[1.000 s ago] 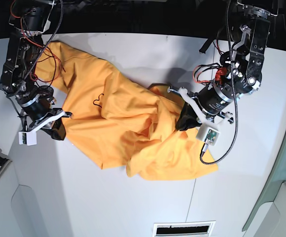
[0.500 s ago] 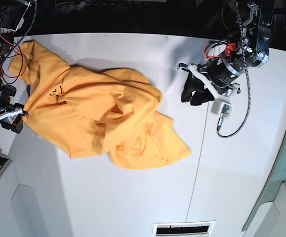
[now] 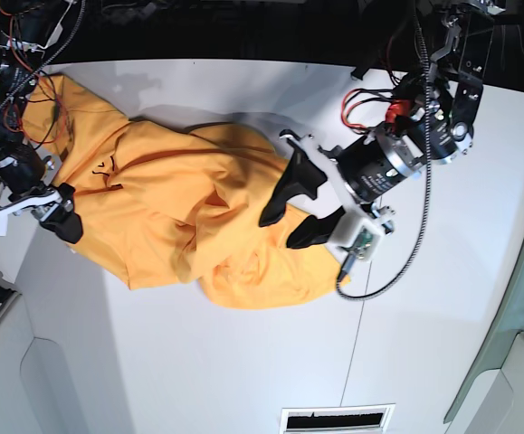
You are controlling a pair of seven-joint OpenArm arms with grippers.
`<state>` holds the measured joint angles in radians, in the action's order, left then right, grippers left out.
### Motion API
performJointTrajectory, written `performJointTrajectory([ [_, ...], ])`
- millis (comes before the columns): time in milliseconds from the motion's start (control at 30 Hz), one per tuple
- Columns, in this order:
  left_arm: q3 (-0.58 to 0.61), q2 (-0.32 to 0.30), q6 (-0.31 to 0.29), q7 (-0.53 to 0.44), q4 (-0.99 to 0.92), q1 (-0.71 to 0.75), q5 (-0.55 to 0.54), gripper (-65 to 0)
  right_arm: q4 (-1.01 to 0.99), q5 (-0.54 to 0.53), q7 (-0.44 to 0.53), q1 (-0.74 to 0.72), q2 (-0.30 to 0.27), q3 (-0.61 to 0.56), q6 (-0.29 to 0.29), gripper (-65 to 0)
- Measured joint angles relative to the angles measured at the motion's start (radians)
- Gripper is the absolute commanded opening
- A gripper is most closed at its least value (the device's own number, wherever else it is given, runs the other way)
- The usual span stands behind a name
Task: Layout the t-shirt on the table in an organized manner, then fold the t-shirt properly
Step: 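Grasp the shirt's middle with the left gripper and drag it outward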
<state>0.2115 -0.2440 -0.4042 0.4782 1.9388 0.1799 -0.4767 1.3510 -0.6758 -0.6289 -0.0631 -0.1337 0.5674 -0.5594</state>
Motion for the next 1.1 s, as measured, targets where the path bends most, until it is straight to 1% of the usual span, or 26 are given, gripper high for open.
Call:
performJointTrajectory([
  [33, 0.036, 0.004, 0.020, -0.009, -0.010, -0.026, 0.031, -31.7, 0.000, 0.013, 0.008, 0.000, 0.016, -0.021, 0.000, -35.5],
  [100, 0.079, 0.031, 0.051, -0.010, -0.063, -0.084, 0.093, -31.7, 0.000, 0.072, 0.047, 0.000, 0.042, -0.063, 0.002, -35.5],
  [167, 0.098, 0.062, 0.058, -0.006, -0.148, -0.148, 0.137, -31.7, 0.000, 0.144, 0.087, 0.000, 0.065, -0.105, 0.010, -35.5],
  [267, 0.115, 0.121, 0.063, -0.007, -0.312, -0.242, 0.184, -31.7, 0.000, 0.233, 0.124, 0.002, 0.076, -0.162, 0.032, -35.5],
  [333, 0.129, 0.152, 0.052, -0.006, -0.422, -0.301, 0.201, -31.7, 0.000, 0.260, 0.128, 0.002, 0.075, -0.185, 0.051, -35.5],
  [400, 0.148, 0.173, 0.027, -0.007, -0.511, -0.348, 0.201, -31.7, 0.000, 0.279, 0.130, 0.002, 0.072, -0.198, 0.051, -35.5],
  [467, 0.172, 0.185, 0.006, -0.006, -0.552, -0.373, 0.199, -31.7, -0.001, 0.284, 0.131, 0.002, 0.072, -0.199, 0.051, -35.5],
  [533, 0.202, 0.192, 0.003, -0.006, -0.561, -0.377, 0.202, -31.7, 0.000, 0.285, 0.131, 0.002, 0.072, -0.199, 0.051, -35.5],
  [567, 0.216, 0.192, 0.003, -0.006, -0.561, -0.377, 0.214, -31.9, 0.000, 0.285, 0.131, 0.002, 0.072, -0.199, 0.052, -35.5],
  [600, 0.230, 0.192, 0.003, -0.006, -0.561, -0.375, 0.238, -33.6, -0.001, 0.285, 0.131, 0.002, 0.072, -0.199, 0.055, -35.5],
  [633, 0.241, 0.192, 0.007, -0.006, -0.561, -0.374, 0.257, -39.9, -0.001, 0.291, 0.131, 0.002, 0.072, -0.199, 0.060, -35.5],
  [700, 0.265, 0.192, 0.060, 0.017, -0.561, -0.371, 0.298, -60.7, -0.001, 0.320, 0.131, 0.002, 0.072, -0.199, 0.082, -35.5],
  [733, 0.270, 0.192, 0.076, 0.028, -0.561, -0.370, 0.319, -65.0, -0.001, 0.338, 0.132, 0.003, 0.070, -0.199, 0.091, -35.5],
  [833, 0.273, 0.187, 0.100, 0.040, -0.562, -0.372, 0.373, -65.0, -0.030, 0.362, 0.153, 0.002, 0.060, -0.200, 0.123, -35.5],
  [900, 0.273, 0.167, 0.151, 0.072, -0.562, -0.388, 0.375, -65.0, -0.068, 0.386, 0.193, 0.002, 0.038, -0.202, 0.153, -35.5],
  [967, 0.250, 0.130, 0.194, 0.113, -0.539, -0.406, 0.372, -65.0, -0.117, 0.394, 0.222, 0.003, 0.003, -0.201, 0.171, -35.5],
  [1000, 0.228, 0.106, 0.208, 0.114, -0.507, -0.408, 0.374, -65.0, -0.139, 0.396, 0.233, 0.003, -0.017, -0.201, 0.171, -35.5],
  [1100, 0.163, 0.024, 0.220, 0.123, -0.373, -0.386, 0.325, -65.0, -0.192, 0.383, 0.260, 0.003, -0.073, -0.201, 0.167, -35.5],
])
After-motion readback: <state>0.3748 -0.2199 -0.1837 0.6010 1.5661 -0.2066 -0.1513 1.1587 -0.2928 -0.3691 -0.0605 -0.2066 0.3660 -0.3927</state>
